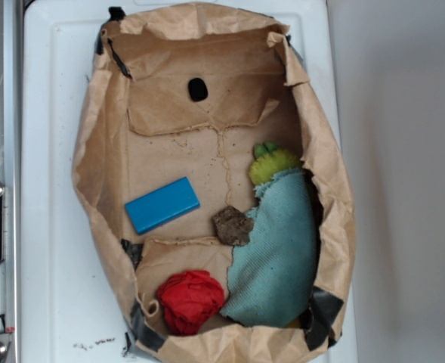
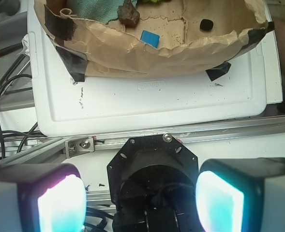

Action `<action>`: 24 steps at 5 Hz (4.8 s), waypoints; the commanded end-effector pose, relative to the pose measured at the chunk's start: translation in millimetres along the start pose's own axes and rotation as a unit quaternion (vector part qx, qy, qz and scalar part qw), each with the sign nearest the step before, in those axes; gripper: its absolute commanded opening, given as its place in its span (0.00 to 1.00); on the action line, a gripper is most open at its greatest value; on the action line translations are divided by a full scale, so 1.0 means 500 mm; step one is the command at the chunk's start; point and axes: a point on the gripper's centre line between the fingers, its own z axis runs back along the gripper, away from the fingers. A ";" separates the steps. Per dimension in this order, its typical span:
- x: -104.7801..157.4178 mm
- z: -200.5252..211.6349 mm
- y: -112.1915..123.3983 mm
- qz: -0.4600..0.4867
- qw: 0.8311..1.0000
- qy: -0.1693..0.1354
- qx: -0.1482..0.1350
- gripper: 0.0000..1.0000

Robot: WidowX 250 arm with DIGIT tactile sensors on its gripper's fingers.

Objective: Grab the red paper.

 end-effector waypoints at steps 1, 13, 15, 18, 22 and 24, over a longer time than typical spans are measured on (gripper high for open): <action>0.000 0.000 0.000 0.000 1.000 0.000 0.000 1.00; 0.186 -0.280 0.045 0.005 1.000 -0.021 0.016 1.00; 0.377 -0.283 0.074 0.052 0.998 -0.016 0.010 1.00; 0.351 -0.321 0.001 -0.014 1.000 -0.004 0.007 1.00; 0.340 -0.305 -0.001 -0.061 0.996 0.015 -0.069 1.00; 0.302 -0.319 0.018 -0.102 0.991 0.049 -0.068 1.00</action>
